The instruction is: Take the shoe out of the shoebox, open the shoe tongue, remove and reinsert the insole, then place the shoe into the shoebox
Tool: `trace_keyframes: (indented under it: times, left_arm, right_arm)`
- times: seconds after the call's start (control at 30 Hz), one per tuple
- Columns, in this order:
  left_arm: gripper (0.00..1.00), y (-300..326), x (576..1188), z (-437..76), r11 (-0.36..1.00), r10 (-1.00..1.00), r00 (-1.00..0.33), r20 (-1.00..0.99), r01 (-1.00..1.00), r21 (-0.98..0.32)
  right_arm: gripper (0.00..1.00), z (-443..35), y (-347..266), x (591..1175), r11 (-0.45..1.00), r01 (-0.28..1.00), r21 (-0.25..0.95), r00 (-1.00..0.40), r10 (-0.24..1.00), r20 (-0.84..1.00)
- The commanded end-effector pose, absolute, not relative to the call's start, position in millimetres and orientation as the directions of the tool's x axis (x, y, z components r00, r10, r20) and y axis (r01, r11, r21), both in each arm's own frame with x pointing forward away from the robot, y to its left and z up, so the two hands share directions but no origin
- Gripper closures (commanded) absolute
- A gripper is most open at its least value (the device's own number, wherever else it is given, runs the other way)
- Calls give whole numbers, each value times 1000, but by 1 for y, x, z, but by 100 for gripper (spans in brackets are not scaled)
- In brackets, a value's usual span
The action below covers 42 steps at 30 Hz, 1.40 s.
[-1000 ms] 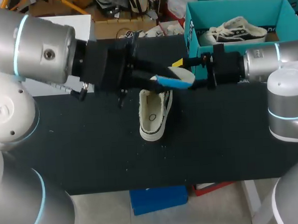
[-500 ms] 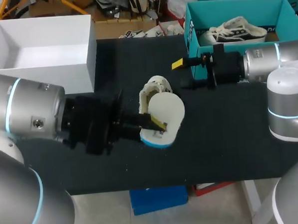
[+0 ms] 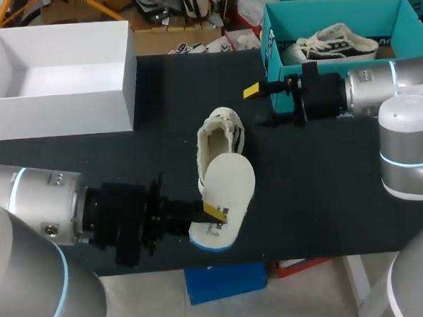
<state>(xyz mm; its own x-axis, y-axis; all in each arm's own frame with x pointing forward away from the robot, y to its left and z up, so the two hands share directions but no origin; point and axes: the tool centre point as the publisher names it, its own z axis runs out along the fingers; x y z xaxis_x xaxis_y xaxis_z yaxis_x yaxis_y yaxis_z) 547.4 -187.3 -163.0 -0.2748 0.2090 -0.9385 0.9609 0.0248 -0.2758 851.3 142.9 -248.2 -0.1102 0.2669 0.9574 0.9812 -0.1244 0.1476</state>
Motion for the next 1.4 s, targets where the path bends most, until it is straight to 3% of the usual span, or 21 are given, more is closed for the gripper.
trace_keyframes:
  times: [0.03,0.7,0.87,1.4]
  left_arm:
    - [100,-182,530,-201,49,52,-220,-974,975,-217]
    - [100,-173,584,-250,102,76,55,-996,993,62]
    - [100,-169,608,-265,140,77,27,-997,989,38]
    - [100,-176,605,-270,134,77,49,-996,989,60]
  right_arm:
    - [0,-249,144,851,-127,981,148,-110,266,958]
    - [0,-249,144,851,-127,981,148,-110,266,958]
    - [0,-249,144,851,-127,981,148,-110,266,958]
    - [0,-249,144,851,-127,981,148,-110,266,958]
